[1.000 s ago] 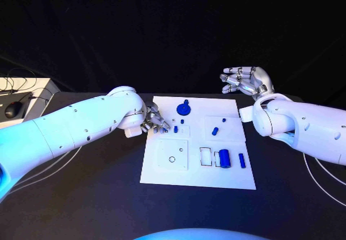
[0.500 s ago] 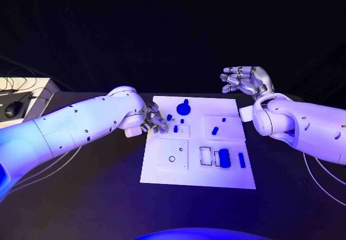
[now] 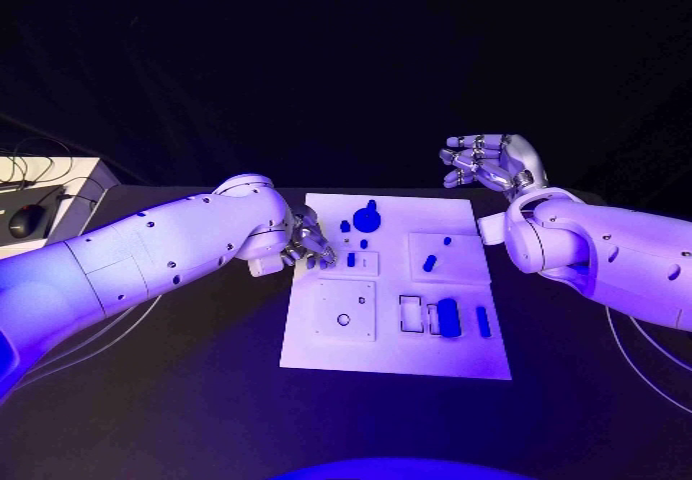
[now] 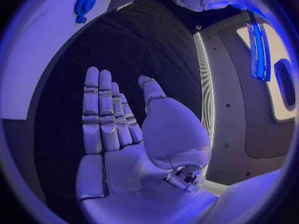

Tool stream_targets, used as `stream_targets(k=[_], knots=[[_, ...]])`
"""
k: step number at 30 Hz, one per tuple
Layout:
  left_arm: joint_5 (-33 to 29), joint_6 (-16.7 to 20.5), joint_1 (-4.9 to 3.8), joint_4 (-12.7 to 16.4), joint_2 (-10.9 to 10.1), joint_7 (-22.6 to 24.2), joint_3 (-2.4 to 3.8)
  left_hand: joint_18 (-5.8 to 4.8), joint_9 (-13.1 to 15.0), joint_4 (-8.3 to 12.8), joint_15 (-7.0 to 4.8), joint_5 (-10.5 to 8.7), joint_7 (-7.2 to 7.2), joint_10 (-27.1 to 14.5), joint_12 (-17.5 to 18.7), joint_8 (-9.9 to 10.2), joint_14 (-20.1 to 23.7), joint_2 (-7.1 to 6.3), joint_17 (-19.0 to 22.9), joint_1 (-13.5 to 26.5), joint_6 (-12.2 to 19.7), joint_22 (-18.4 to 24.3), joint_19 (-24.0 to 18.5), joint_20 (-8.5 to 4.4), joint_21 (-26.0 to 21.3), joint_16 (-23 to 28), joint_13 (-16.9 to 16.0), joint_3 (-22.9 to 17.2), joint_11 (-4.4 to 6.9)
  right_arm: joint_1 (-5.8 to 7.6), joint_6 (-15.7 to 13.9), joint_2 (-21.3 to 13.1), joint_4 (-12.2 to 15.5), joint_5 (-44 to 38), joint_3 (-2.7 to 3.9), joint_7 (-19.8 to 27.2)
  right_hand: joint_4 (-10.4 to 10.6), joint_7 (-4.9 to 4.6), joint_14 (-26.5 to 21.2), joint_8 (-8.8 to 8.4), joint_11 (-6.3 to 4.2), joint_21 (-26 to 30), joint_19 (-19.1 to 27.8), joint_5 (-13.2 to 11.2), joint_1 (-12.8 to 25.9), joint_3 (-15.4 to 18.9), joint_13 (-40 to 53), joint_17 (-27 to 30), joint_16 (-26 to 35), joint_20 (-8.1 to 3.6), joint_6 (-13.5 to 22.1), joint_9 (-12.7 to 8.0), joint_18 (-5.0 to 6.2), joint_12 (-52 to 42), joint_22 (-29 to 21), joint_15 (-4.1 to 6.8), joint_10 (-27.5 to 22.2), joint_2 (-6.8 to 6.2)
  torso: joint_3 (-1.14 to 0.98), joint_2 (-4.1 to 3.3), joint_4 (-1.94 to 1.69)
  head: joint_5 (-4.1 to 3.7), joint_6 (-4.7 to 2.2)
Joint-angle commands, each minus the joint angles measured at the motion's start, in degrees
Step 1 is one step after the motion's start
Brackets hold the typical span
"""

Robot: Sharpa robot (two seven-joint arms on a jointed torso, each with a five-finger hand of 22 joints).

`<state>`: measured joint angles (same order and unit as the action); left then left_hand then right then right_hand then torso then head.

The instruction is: Assemble the parts on the task board

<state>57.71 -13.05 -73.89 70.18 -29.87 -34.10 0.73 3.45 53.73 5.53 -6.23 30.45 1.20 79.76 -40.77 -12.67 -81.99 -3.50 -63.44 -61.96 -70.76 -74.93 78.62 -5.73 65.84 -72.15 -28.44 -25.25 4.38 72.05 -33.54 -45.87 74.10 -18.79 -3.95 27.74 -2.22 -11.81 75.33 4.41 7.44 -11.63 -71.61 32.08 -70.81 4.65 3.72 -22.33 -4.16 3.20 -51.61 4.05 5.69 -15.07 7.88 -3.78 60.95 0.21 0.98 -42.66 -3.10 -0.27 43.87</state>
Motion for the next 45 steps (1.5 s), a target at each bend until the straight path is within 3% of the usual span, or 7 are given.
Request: stream_targets(k=[1, 13, 22, 37, 39, 41, 45], knots=[[0.3, -0.25, -0.04, 0.27, -0.15, 0.71, 0.1, -0.04, -0.05, 1.63, 0.18, 0.2, 0.36, -0.19, -0.29, -0.32, -0.03, 0.25, 0.15, -0.48, 0.1, -2.52, -0.11, -0.05, -0.05, -0.22, 0.09, -2.1, 0.35, -0.02, 0.79, -0.01, 0.02, -0.31, 0.02, 0.65, -0.36, -0.19, -0.41, 0.0, 0.05, -0.28, 0.29, 0.23, -0.51, -0.13, -0.08, 0.08, 0.2, -0.01, 0.14, -0.08, 0.71, 0.35, -0.07, -0.18, -0.37, 0.16, 0.01, 0.0, -0.01, -0.05, -0.14], [-2.18, 7.28, -0.03, 1.33, -1.79, 3.36, 0.86, 1.27, -1.87, -4.77, 0.56, -0.26, -1.21, -5.75, 2.66, 1.83, 2.34, -0.09, 6.29, -7.42, 5.51, 1.83, -3.66, -0.17, -8.01, 5.44, 1.66, 10.89, -0.99, -0.04, 0.79, -0.08, 0.02, -0.32, 0.02, 0.66, -0.73, -0.18, -0.41, 0.01, 0.04, -0.45, 0.37, 0.27, -0.39, -0.32, -0.08, 0.1, 0.2, -0.02, 0.15, -0.07, 0.73, 0.38, -0.09, -0.17, -0.35, 0.21, 0.06, 0.07, -0.04, -0.22, -0.8], [-3.54, 16.07, 0.02, 1.85, -3.04, 11.89, 1.2, 3.49, -19.08, -4.08, 3.64, -0.48, -4.96, -13.93, 10.5, 8.77, 12.81, 1.86, 17.82, -16.91, 6.34, 11.39, -13.61, 2.87, -25.98, 16.49, 9.26, 18.51, -4.53, -0.15, 0.84, -0.26, 0.05, -0.32, 0.02, 0.66, -0.78, -0.18, -0.41, 0.02, 0.04, -0.46, 0.37, 0.25, -0.44, -0.35, -0.08, 0.1, 0.2, -0.03, 0.13, -0.07, 0.73, 0.38, -0.09, -0.16, -0.34, 0.21, 0.06, 0.08, -0.07, -0.29, -1.6], [6.71, 30.52, 0.68, -1.54, -0.81, 26.79, 0.41, 3.76, -43.57, -2.21, 6.92, -2.4, -8.19, -17.47, 20.45, 8.81, 18.76, 1.39, 31.49, -21.31, 11.22, 18.64, -16.7, 6.17, -37.19, 24.96, 24.65, 25.45, -8.68, -0.52, 1.01, -0.49, 0.01, -0.27, 0.02, 0.6, -1.16, -0.17, -0.36, 0.01, 0.0, -0.53, 0.35, 0.3, -0.78, -0.64, -0.09, 0.1, 0.19, -0.08, 0.11, -0.08, 0.74, 0.45, -0.06, -0.11, -0.27, 0.35, 0.11, 0.02, -0.04, 0.15, -3.7], [8.38, 30.84, 0.77, -2.63, 0.07, 27.3, 0.09, 3.89, -45.77, -2.27, 7.16, -3.79, -8.31, -18.1, 21.01, 8.69, 19.04, 1.32, 32.33, -21.78, 11.55, 19.02, -16.49, 6.43, -37.86, 24.52, 24.74, 26.76, -9.01, -0.54, 1.05, -0.45, -0.02, -0.26, 0.02, 0.6, -1.16, -0.17, -0.36, 0.01, 0.0, -0.53, 0.35, 0.3, -0.78, -0.64, -0.09, 0.1, 0.19, -0.08, 0.11, -0.08, 0.74, 0.45, -0.06, -0.11, -0.27, 0.35, 0.1, 0.0, -0.01, 0.22, -3.85], [9.87, 30.79, 0.89, -3.77, 0.96, 27.58, -0.15, 3.91, -46.87, -2.34, 7.38, -9.25, -8.47, -18.77, 21.42, 8.75, 19.18, 1.74, 32.75, -22.19, 12.07, 19.31, -16.37, 6.63, -38.31, 24.23, 24.74, 27.22, -9.4, -0.56, 1.08, -0.41, -0.03, -0.26, 0.02, 0.59, -1.16, -0.17, -0.36, 0.01, 0.0, -0.53, 0.35, 0.3, -0.78, -0.64, -0.09, 0.1, 0.19, -0.08, 0.11, -0.08, 0.74, 0.45, -0.06, -0.11, -0.27, 0.35, 0.08, -0.02, 0.01, 0.28, -4.01], [13.18, 30.32, 1.15, -6.15, 2.77, 27.48, -0.47, 4.08, -48.98, -2.52, 7.57, -9.82, -8.47, -19.35, 21.45, 8.46, 19.65, 1.9, 33.79, -22.75, 11.85, 19.73, -15.99, 6.91, -39.14, 23.26, 24.71, 28.28, -9.58, -0.59, 1.12, -0.35, -0.05, -0.26, 0.02, 0.58, -1.16, -0.17, -0.36, 0.01, 0.0, -0.53, 0.35, 0.3, -0.78, -0.64, -0.09, 0.1, 0.19, -0.08, 0.11, -0.08, 0.74, 0.45, -0.06, -0.11, -0.27, 0.35, 0.07, -0.15, 0.04, 0.26, -4.12]])
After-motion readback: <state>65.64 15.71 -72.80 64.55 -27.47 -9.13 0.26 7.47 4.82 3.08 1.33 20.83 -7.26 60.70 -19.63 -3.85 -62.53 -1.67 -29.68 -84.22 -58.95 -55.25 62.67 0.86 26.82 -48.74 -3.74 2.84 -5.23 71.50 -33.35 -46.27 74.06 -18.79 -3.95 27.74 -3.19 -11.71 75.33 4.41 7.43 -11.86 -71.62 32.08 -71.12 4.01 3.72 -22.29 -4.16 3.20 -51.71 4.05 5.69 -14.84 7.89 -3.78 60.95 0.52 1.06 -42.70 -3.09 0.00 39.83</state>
